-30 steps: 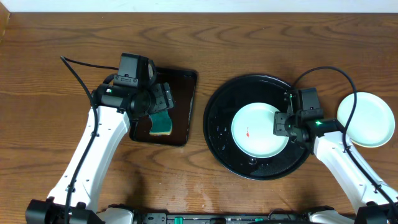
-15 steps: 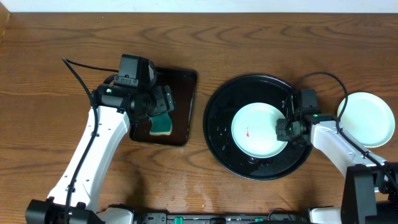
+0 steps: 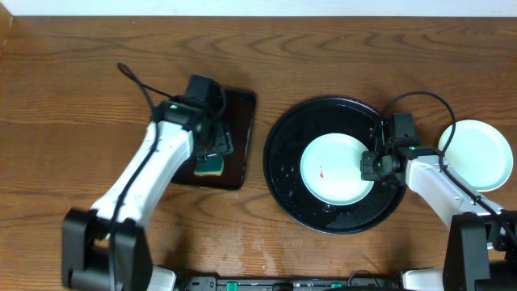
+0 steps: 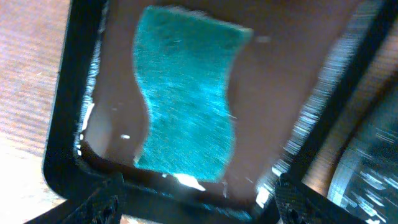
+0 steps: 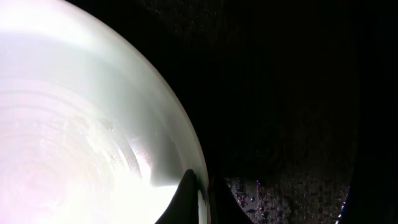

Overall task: Clean dirty plates on tray and stack at the side
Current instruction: 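Grasp the sponge with the left gripper and lift it over the plate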

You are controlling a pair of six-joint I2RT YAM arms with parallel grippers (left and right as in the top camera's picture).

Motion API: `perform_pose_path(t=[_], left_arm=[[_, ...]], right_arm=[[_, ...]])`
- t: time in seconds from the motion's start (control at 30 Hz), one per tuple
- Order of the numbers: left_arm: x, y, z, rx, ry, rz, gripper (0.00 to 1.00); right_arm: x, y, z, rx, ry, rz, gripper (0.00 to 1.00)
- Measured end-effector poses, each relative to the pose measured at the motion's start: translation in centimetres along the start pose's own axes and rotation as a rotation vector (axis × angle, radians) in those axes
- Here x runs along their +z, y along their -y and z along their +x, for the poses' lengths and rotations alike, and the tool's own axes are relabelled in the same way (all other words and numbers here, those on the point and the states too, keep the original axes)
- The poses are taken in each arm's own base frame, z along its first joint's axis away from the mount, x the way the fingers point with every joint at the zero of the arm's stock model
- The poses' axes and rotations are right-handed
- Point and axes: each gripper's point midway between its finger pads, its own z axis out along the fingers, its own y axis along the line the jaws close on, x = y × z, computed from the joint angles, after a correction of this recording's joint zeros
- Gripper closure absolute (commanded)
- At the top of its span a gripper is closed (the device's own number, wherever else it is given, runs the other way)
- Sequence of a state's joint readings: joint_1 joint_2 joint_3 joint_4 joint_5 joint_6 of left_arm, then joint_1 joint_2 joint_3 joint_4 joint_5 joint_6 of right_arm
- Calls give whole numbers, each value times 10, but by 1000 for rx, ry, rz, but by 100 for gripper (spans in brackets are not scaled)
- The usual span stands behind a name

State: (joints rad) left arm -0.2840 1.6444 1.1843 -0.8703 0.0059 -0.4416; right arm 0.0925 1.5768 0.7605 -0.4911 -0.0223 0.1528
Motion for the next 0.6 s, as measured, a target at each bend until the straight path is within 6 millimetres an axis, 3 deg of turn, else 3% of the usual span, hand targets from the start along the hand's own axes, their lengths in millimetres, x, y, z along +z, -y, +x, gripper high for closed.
perform_pose_path(t=[0.23,0.33,0.43,0.6], left_arm=[[61,-5,-9,-77,-41,-101,42],[82,-4,-9,-72,-62,-114,70],[85,-2,-11,-65,-58,-110,92],[85,-2,-11,-52,-59,-110,92]], right_arm=[[0,0,0,4,-1,0,99],[0,0,0,4,-2,0,99],[0,0,0,4,-3,1,99],[0,0,0,4,-3,1,99]])
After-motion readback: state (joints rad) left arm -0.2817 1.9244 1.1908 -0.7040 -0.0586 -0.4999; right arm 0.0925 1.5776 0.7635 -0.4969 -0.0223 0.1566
